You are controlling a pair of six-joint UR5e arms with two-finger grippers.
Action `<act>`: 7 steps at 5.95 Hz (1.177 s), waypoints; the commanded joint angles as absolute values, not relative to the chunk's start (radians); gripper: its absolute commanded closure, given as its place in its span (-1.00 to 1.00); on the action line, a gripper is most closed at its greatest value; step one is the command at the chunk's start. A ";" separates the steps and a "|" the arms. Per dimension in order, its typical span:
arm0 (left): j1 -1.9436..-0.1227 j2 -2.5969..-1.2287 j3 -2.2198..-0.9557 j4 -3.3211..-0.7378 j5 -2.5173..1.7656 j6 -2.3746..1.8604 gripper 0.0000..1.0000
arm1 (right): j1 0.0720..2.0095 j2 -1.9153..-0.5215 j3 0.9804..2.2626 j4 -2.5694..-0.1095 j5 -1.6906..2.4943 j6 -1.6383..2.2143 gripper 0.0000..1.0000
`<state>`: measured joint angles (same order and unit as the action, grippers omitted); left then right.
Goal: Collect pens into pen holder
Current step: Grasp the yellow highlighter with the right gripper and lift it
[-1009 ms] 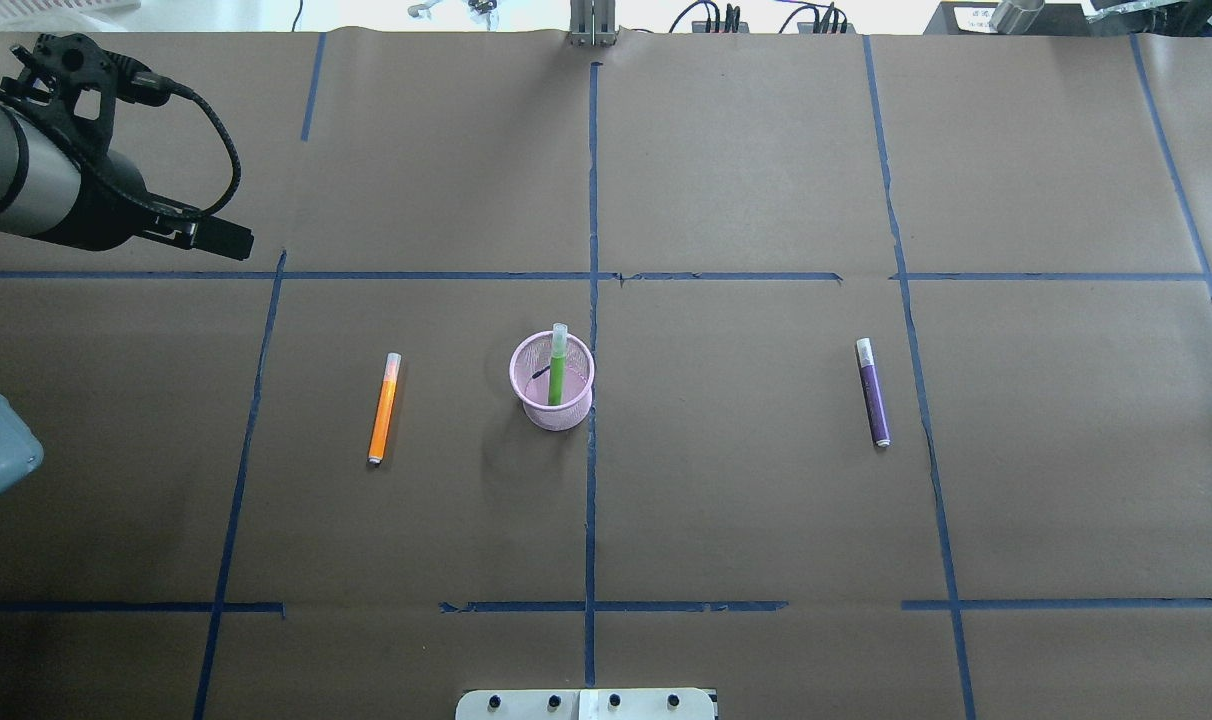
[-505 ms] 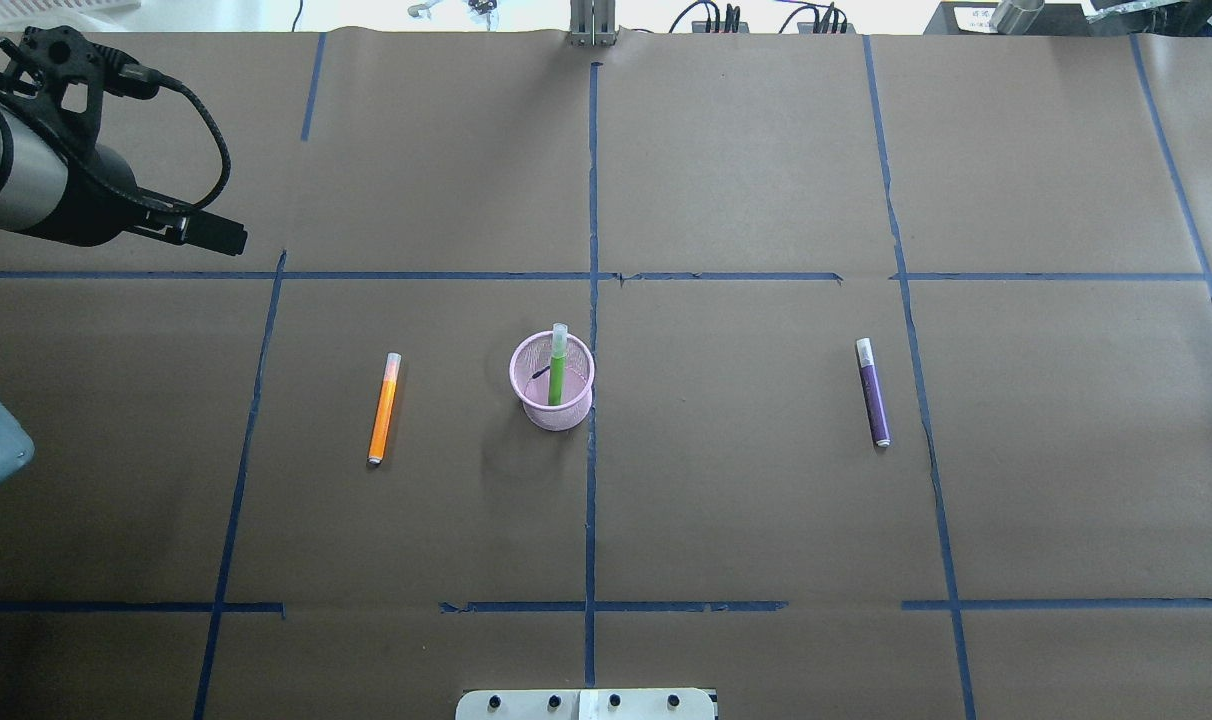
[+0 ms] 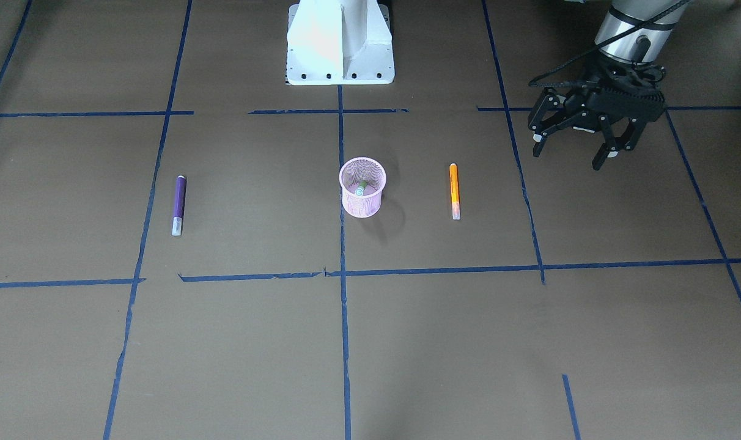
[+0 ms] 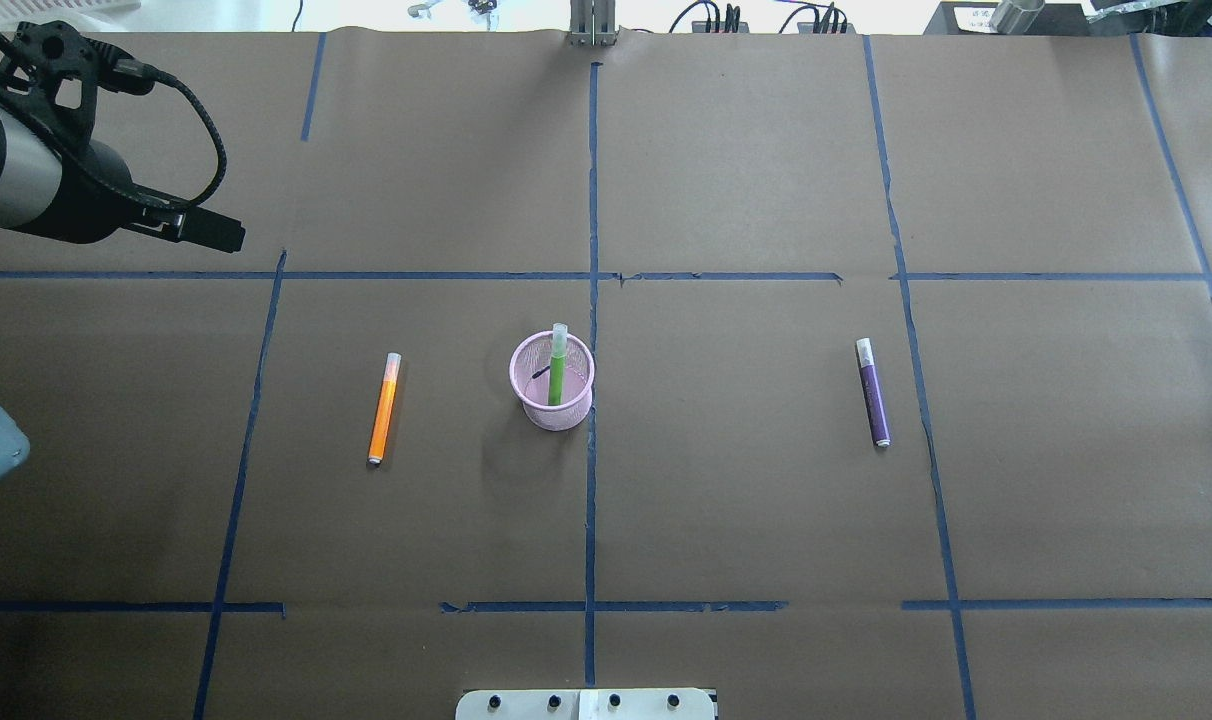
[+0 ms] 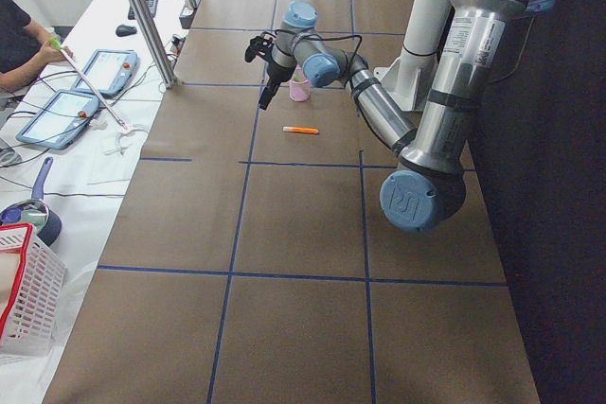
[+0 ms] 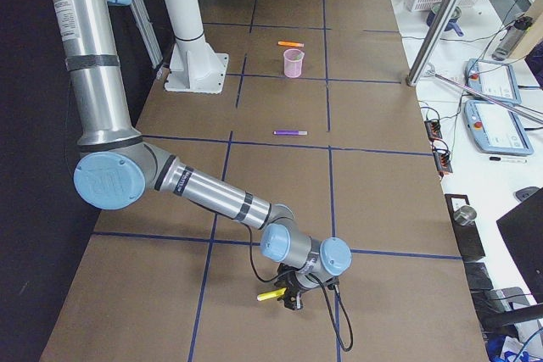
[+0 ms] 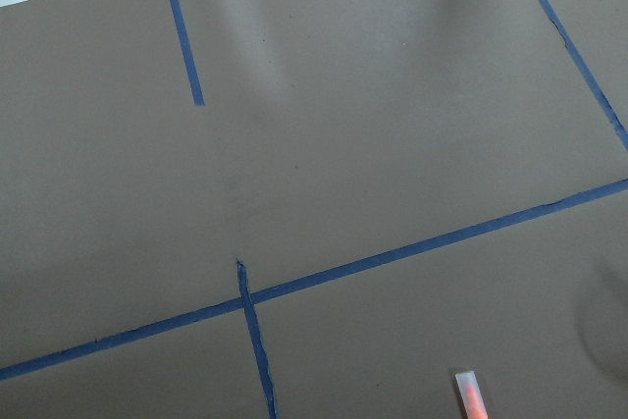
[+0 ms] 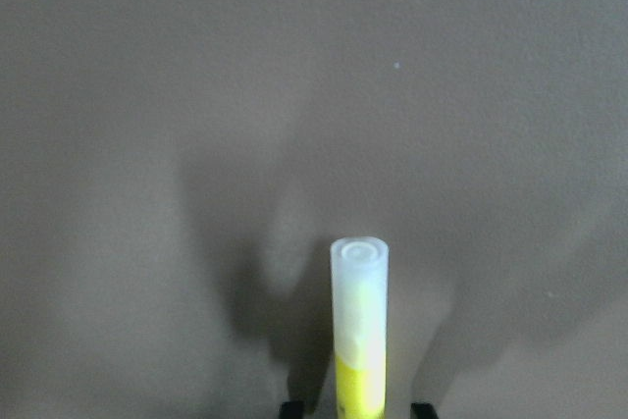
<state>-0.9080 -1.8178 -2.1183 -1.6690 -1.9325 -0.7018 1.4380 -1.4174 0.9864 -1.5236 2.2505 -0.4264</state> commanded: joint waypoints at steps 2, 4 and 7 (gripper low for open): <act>-0.925 -1.818 -2.120 -1.669 -1.954 -0.703 -1.00 | 1.439 -1.417 0.985 -1.526 2.250 -0.423 1.00; -0.930 -1.818 -2.120 -1.669 -1.954 -0.704 -1.00 | 1.448 -1.407 1.029 -1.526 2.259 -0.394 1.00; -0.931 -1.818 -2.126 -1.669 -1.954 -0.709 -1.00 | 1.466 -1.431 1.265 -1.526 2.359 -0.212 1.00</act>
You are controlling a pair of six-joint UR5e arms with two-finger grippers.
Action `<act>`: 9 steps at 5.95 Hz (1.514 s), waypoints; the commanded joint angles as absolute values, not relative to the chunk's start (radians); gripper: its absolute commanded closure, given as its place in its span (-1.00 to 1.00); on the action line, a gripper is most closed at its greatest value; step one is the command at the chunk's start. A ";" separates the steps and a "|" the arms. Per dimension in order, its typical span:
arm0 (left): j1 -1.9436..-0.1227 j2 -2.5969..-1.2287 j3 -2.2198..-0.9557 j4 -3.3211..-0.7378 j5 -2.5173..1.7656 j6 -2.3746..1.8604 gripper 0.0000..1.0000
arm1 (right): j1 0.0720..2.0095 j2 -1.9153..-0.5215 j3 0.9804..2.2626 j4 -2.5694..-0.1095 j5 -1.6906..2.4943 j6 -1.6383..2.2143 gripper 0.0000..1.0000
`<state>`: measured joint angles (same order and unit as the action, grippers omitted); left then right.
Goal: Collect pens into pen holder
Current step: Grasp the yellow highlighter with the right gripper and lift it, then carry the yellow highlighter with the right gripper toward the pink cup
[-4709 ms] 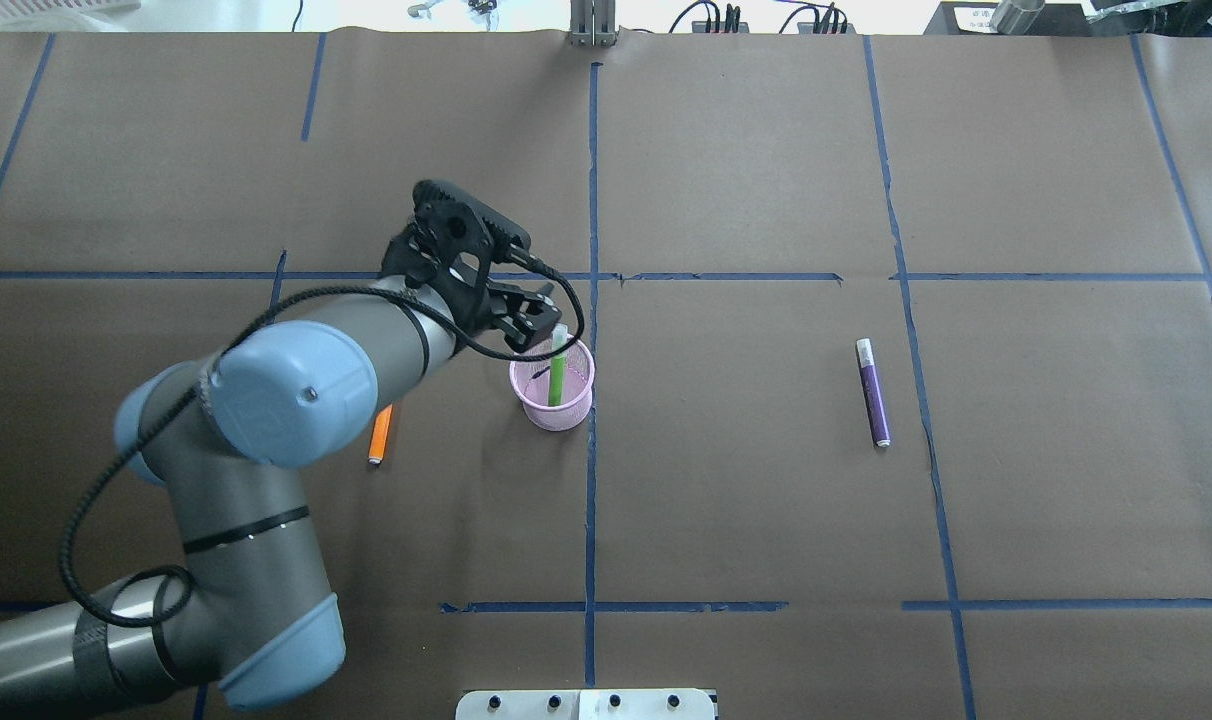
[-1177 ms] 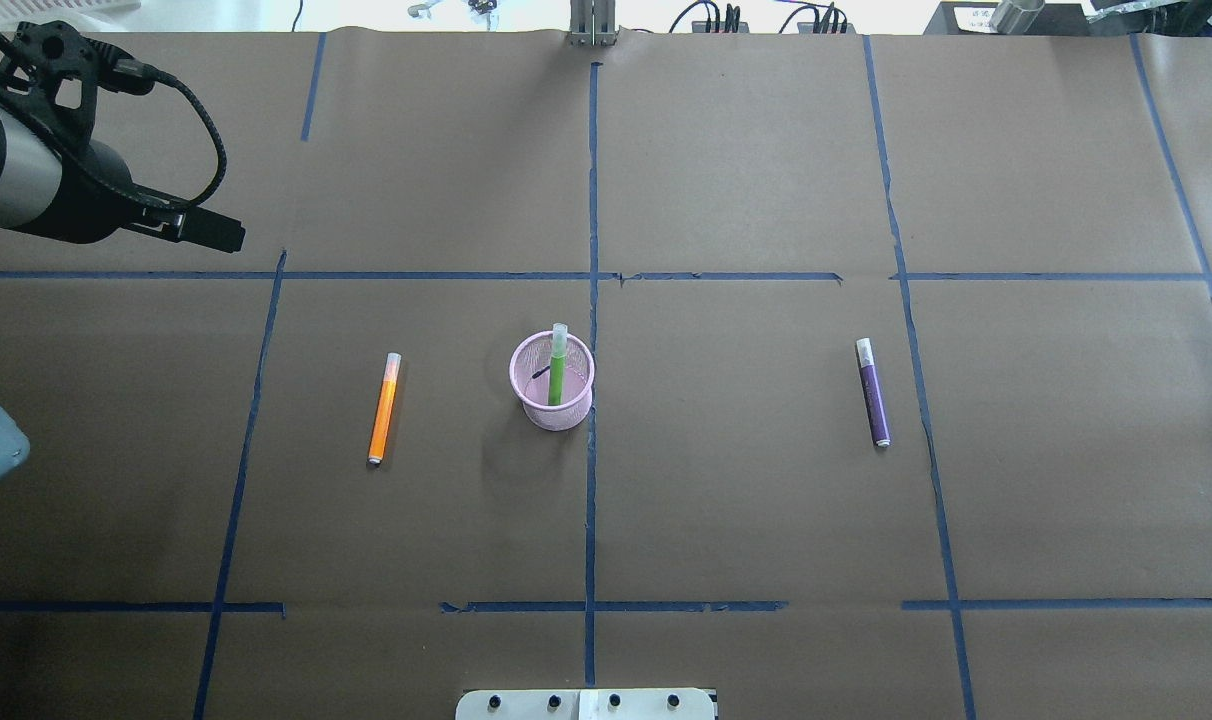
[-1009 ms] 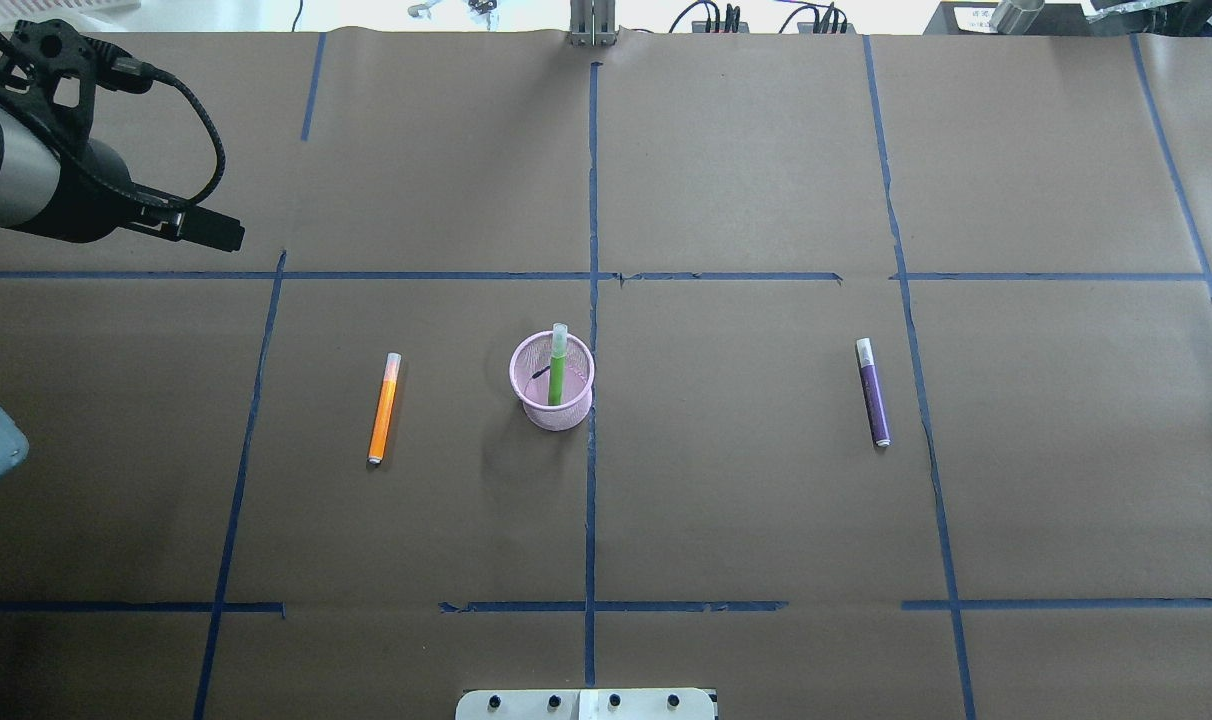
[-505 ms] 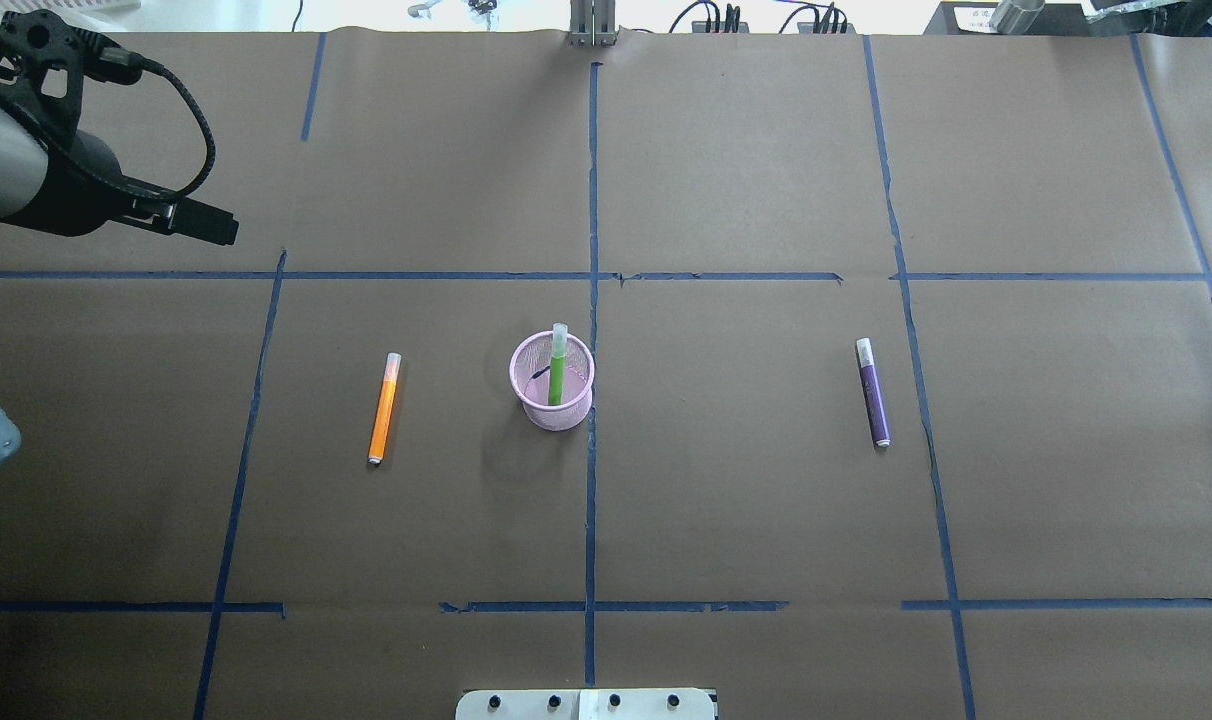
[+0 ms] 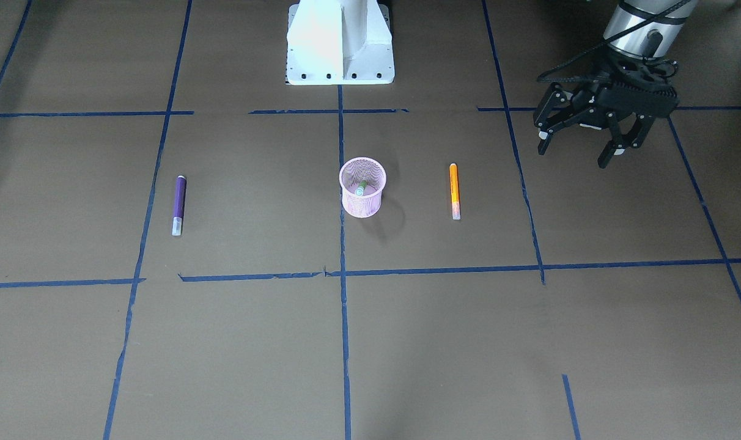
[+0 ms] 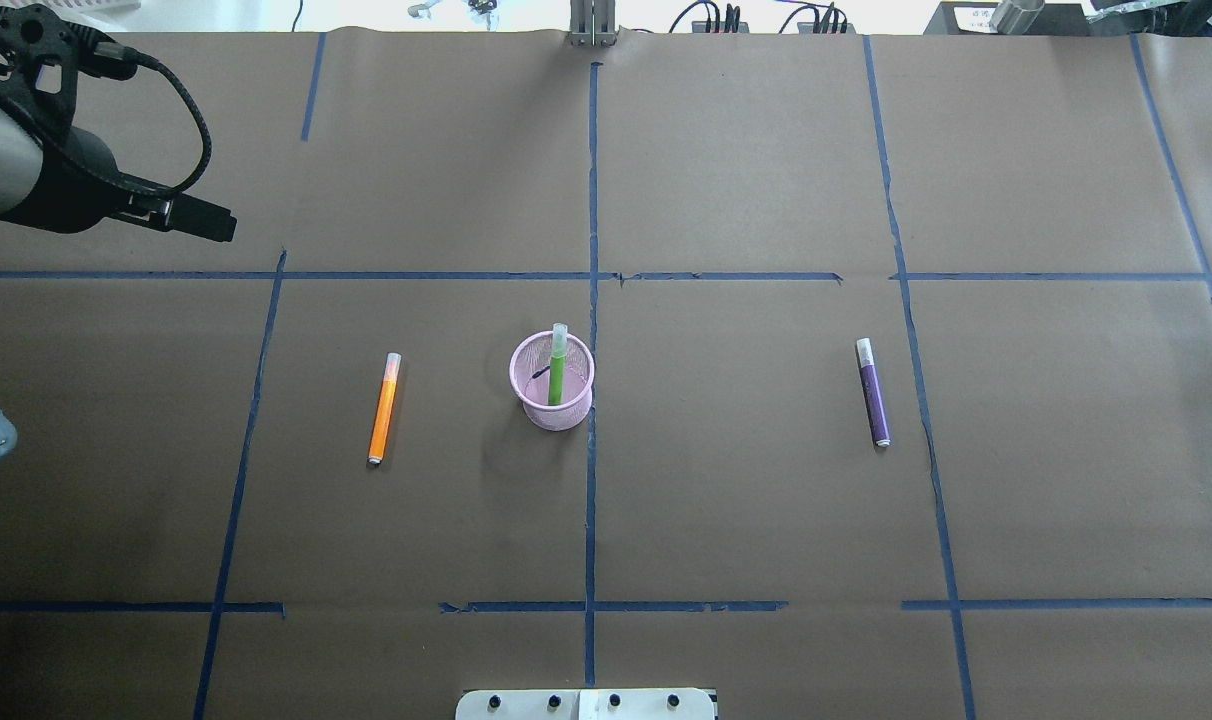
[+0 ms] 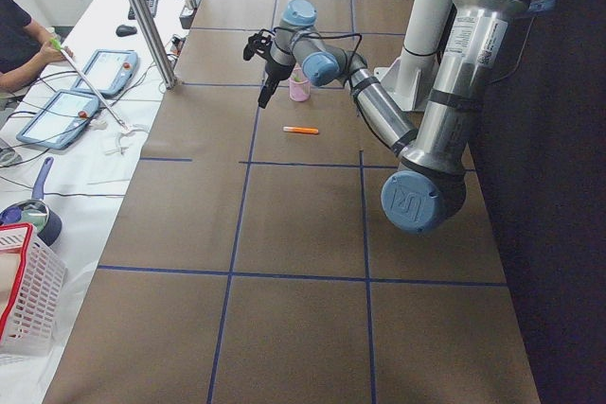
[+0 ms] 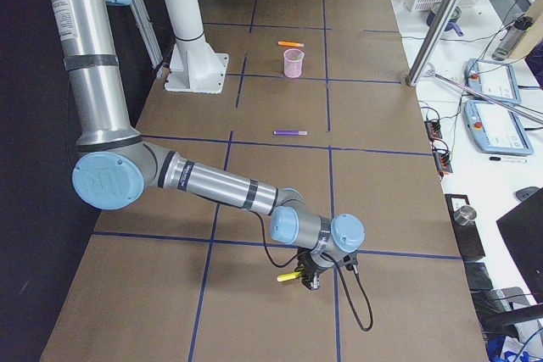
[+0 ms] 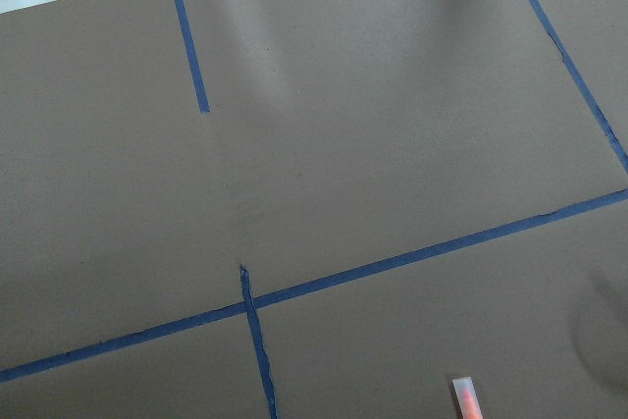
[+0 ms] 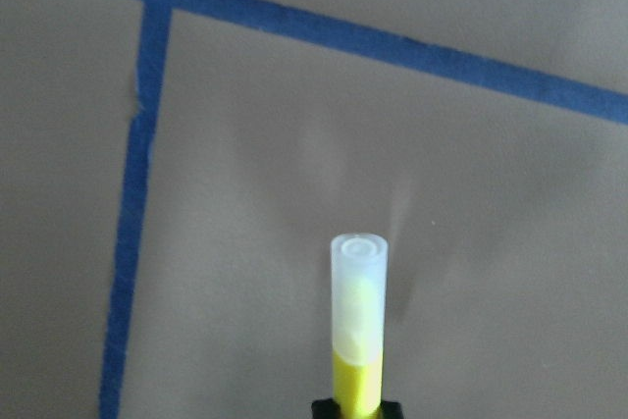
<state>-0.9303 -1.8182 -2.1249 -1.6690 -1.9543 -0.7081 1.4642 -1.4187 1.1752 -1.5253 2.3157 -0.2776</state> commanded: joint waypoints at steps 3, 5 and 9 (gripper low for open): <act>-0.931 -1.800 -2.129 -1.671 -1.976 -0.706 -1.00 | 1.465 -1.474 1.660 -1.522 2.390 0.068 1.00; -0.931 -1.779 -2.111 -1.669 -1.979 -0.696 -1.00 | 1.381 -1.464 1.903 -1.520 2.366 0.310 1.00; -0.939 -1.779 -2.065 -1.660 -1.979 -0.696 -1.00 | 0.905 -1.418 2.125 -1.186 1.891 1.057 1.00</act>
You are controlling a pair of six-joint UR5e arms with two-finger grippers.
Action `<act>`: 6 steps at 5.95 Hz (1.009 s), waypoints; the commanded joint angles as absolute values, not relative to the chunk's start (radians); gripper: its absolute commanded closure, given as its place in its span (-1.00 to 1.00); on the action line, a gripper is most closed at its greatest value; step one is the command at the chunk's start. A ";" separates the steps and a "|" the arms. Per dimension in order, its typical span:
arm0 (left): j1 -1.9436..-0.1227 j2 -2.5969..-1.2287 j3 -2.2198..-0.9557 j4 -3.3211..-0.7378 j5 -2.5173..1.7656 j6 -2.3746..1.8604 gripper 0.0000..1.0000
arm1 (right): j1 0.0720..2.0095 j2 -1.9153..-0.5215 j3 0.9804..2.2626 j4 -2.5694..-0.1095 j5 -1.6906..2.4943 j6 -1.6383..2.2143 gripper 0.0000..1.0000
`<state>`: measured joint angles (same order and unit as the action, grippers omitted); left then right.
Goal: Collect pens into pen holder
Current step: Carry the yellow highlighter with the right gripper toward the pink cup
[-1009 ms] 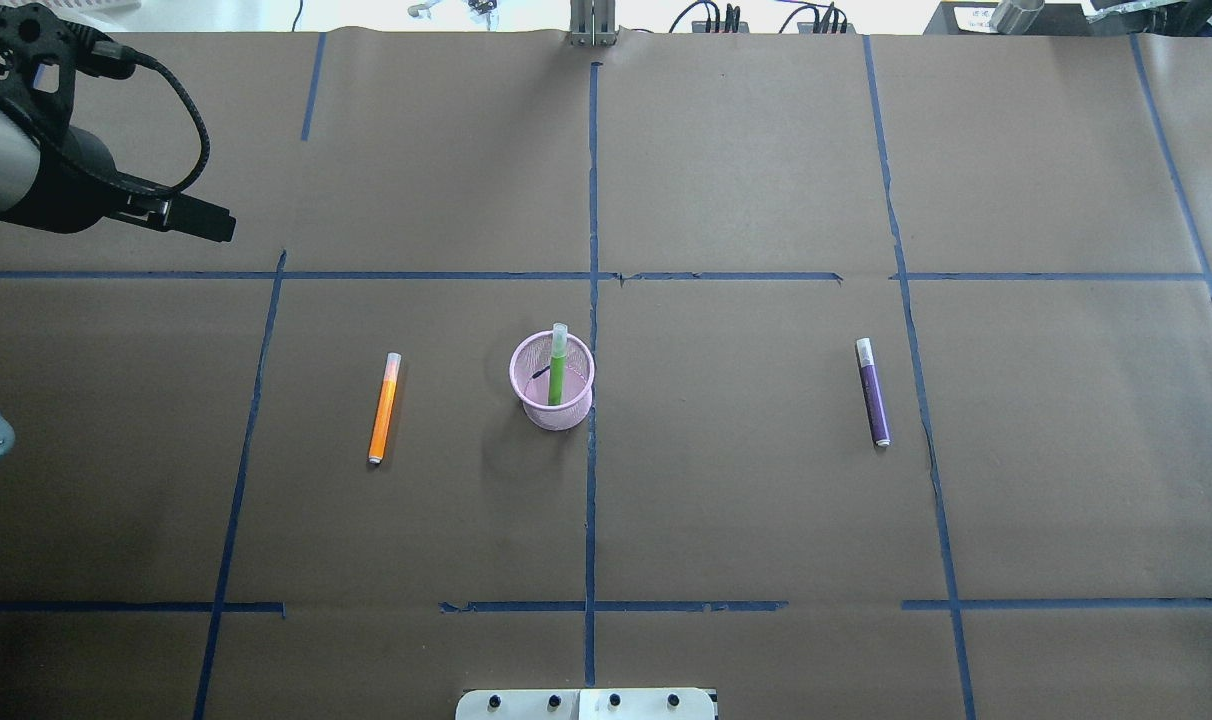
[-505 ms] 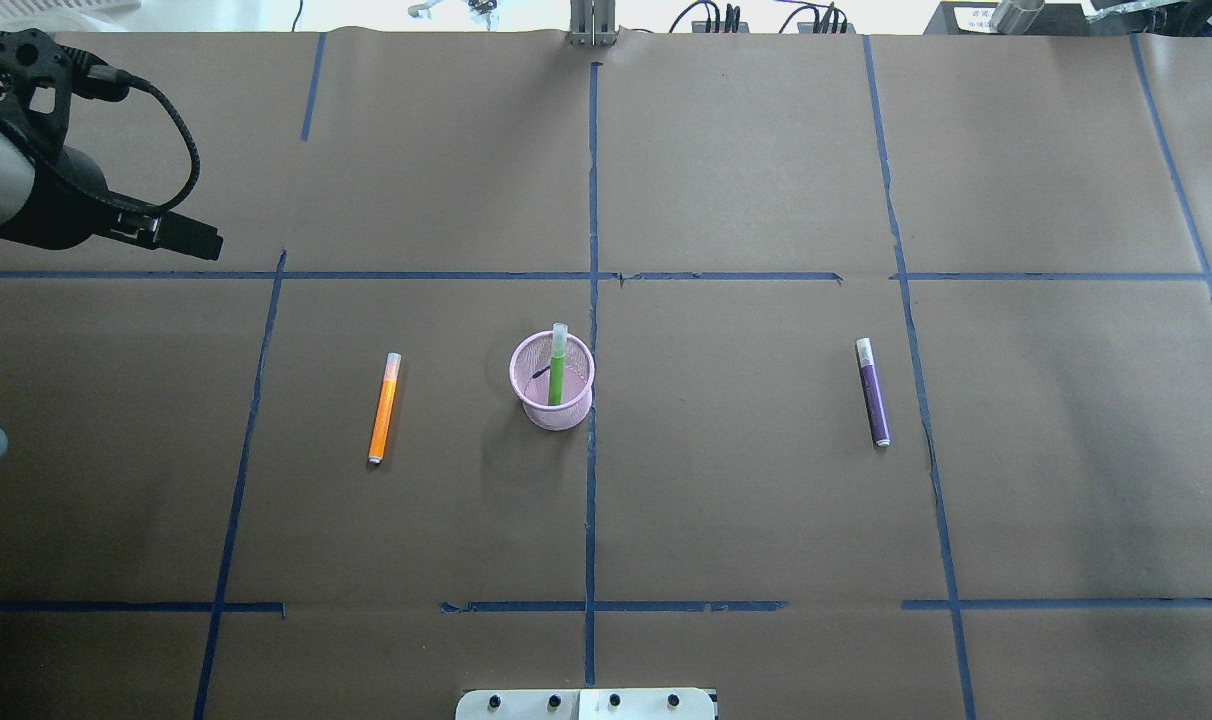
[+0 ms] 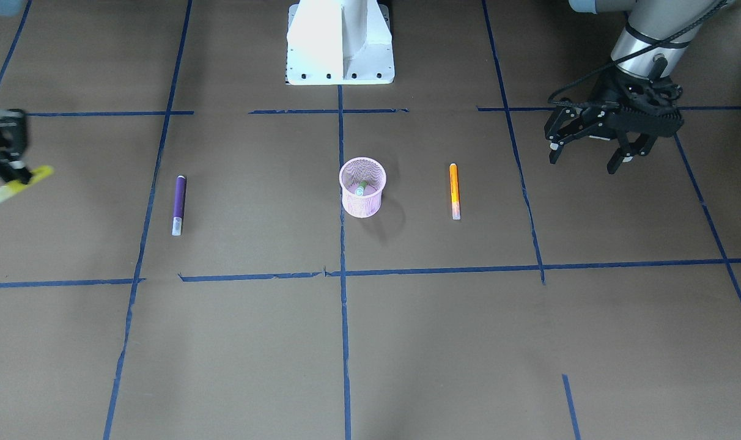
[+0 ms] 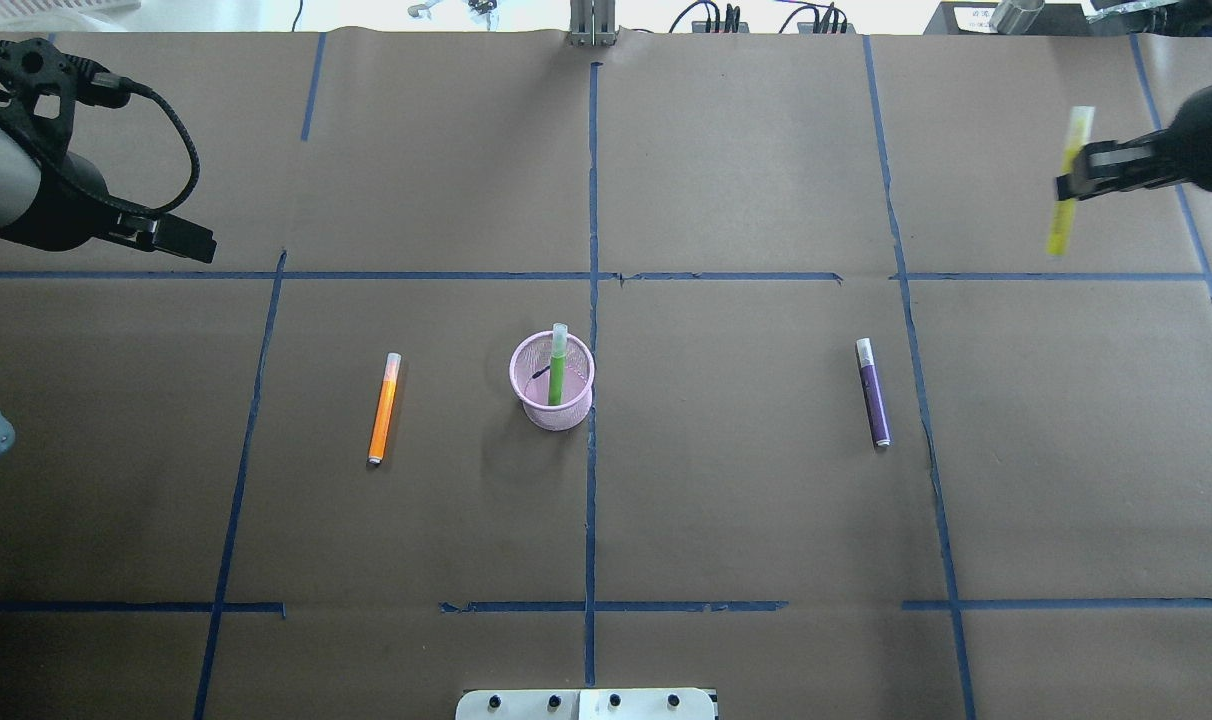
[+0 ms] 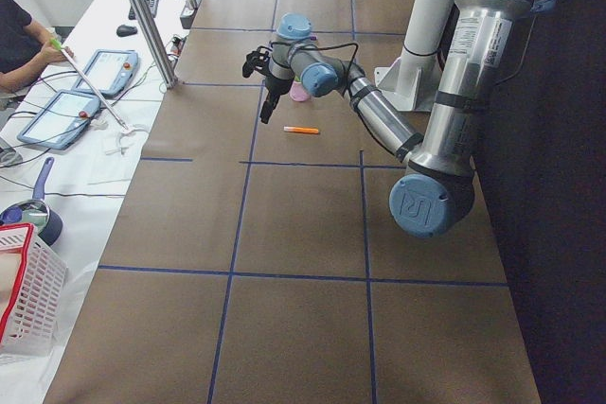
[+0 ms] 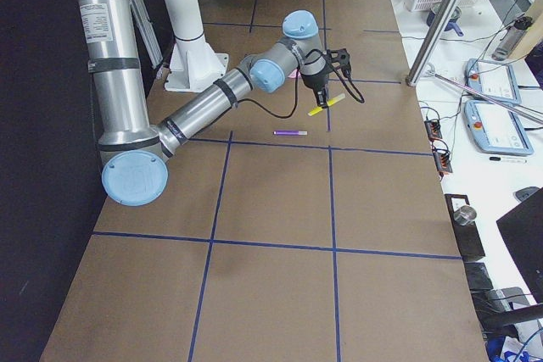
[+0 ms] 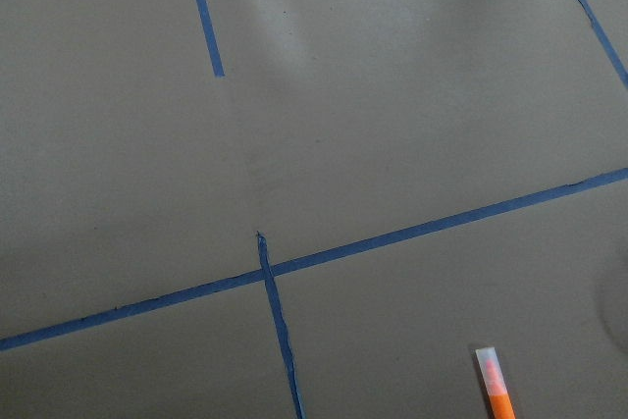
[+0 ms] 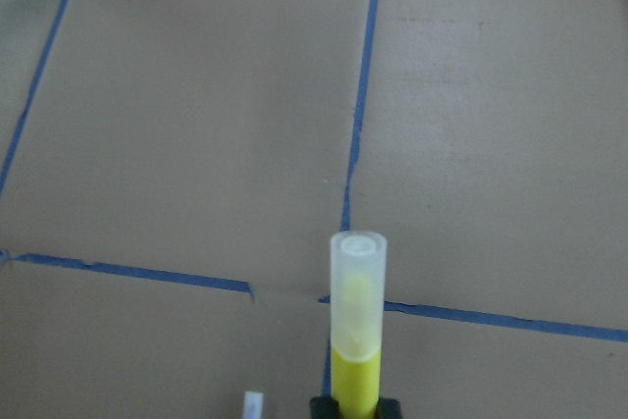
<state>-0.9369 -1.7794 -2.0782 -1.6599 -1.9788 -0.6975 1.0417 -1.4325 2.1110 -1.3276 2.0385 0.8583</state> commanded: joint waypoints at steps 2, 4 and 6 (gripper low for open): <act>-0.939 -1.779 -2.062 -1.660 -1.979 -0.698 -1.00 | 0.649 -1.318 2.141 -1.172 1.553 1.156 1.00; -0.937 -1.781 -2.046 -1.667 -1.977 -0.698 -1.00 | 0.365 -1.243 2.131 -1.178 1.185 1.167 1.00; -0.937 -1.781 -2.046 -1.669 -1.977 -0.698 -1.00 | 0.246 -1.102 2.009 -1.225 1.003 1.231 1.00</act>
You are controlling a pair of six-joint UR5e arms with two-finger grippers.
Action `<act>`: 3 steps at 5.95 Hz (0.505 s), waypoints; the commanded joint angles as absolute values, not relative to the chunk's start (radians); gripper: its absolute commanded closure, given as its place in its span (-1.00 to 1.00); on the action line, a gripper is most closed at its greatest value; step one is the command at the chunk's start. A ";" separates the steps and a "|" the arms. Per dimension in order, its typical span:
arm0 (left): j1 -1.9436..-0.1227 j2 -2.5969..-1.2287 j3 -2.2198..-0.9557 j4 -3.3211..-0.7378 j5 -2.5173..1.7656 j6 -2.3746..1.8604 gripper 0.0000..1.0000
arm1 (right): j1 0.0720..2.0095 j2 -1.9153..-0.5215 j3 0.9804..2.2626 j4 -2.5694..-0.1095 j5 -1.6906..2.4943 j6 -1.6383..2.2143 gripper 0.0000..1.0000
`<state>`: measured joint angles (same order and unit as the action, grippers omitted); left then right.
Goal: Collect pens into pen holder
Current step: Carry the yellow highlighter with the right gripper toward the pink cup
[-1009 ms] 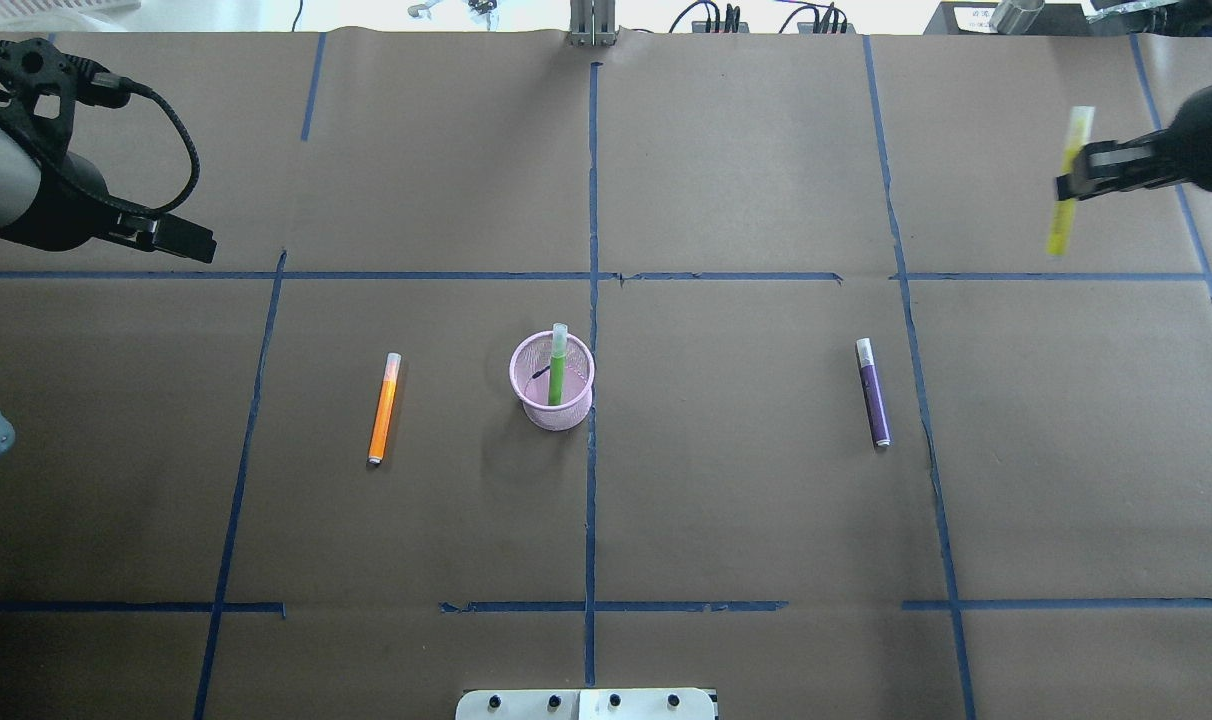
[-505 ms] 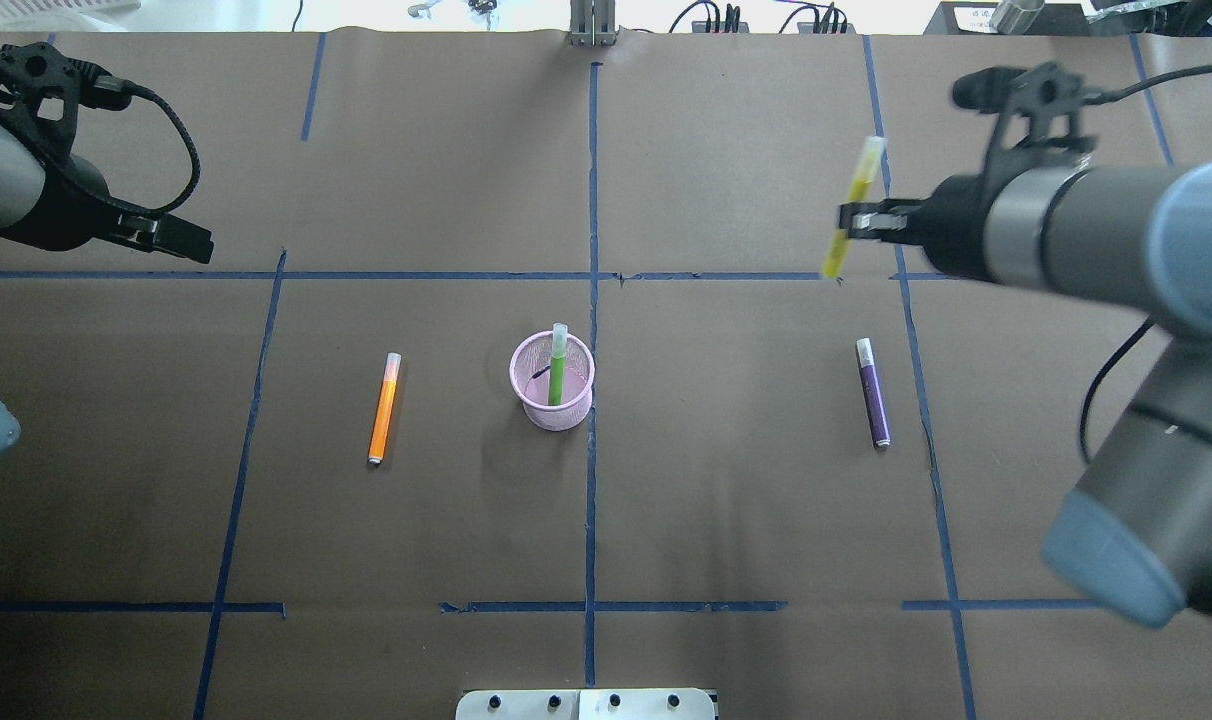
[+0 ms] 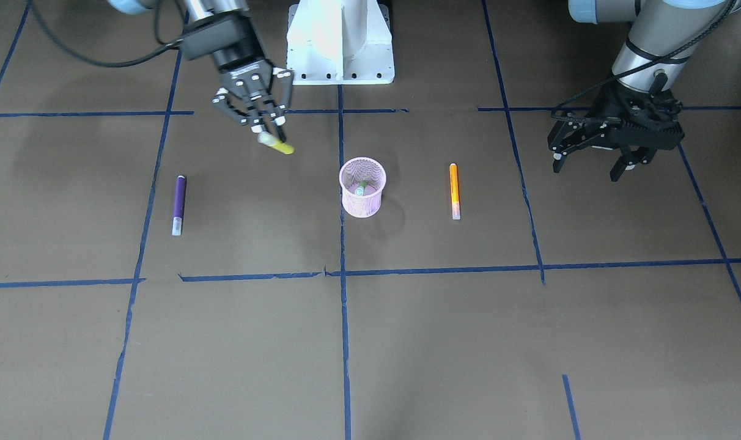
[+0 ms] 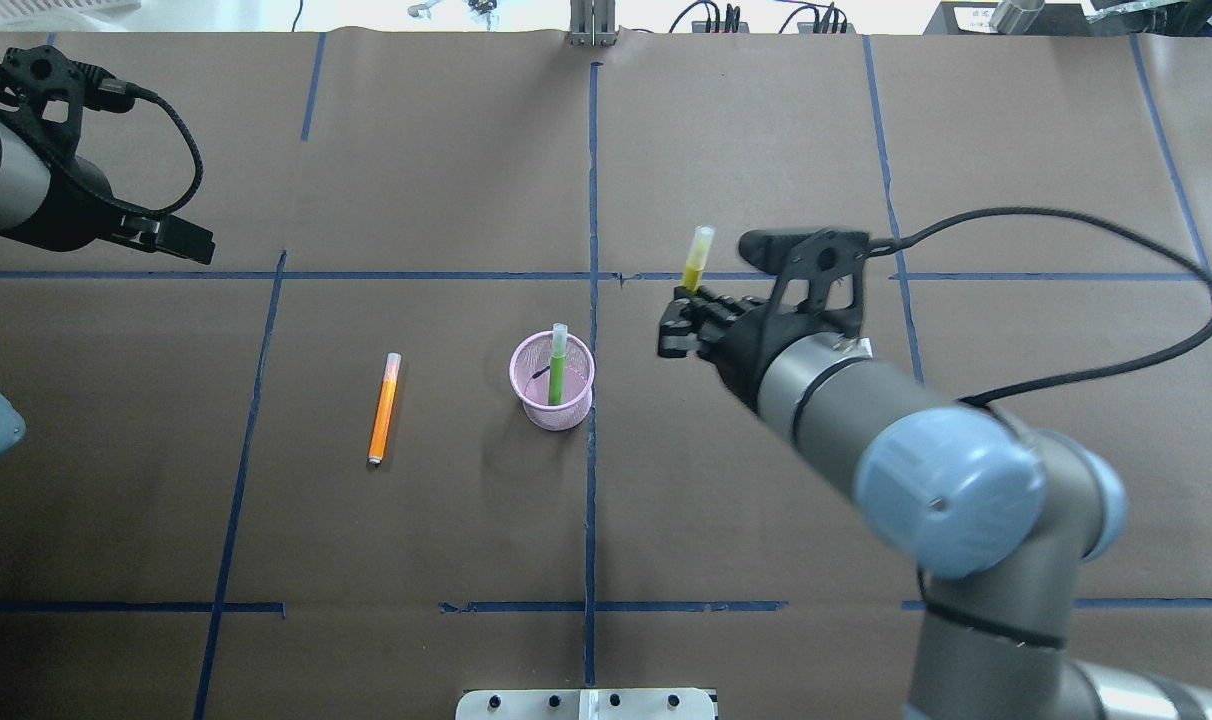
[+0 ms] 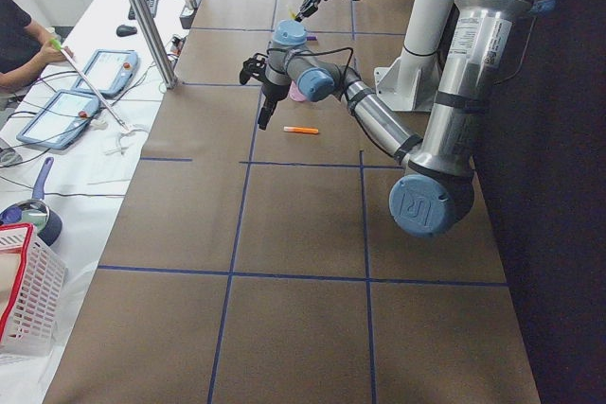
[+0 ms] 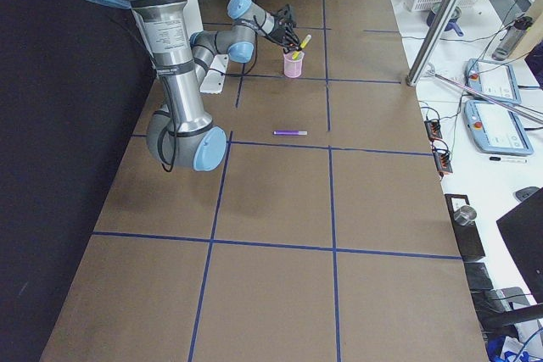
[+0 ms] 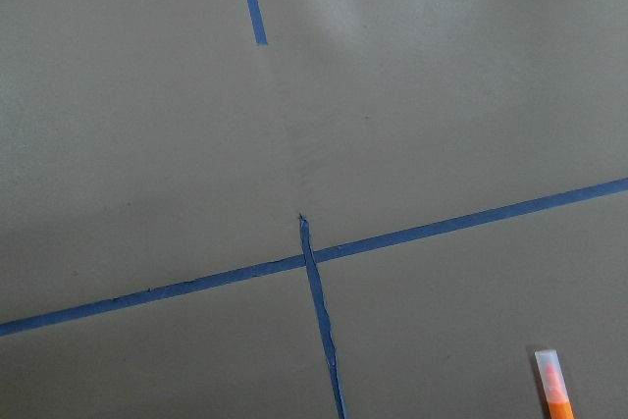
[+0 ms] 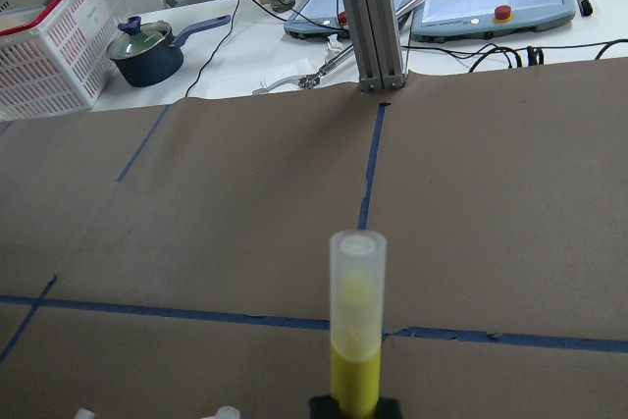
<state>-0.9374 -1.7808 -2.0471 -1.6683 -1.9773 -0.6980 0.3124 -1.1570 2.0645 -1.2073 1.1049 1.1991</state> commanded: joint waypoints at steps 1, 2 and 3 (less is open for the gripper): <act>-0.937 -1.781 -2.046 -1.670 -1.977 -0.698 -1.00 | 0.221 -1.060 1.944 -1.226 0.967 1.238 1.00; -0.937 -1.781 -2.046 -1.671 -1.977 -0.698 -1.00 | 0.204 -1.037 1.903 -1.217 0.945 1.267 1.00; -0.934 -1.784 -2.037 -1.671 -1.977 -0.698 -1.00 | 0.198 -0.996 1.870 -1.224 0.940 1.272 1.00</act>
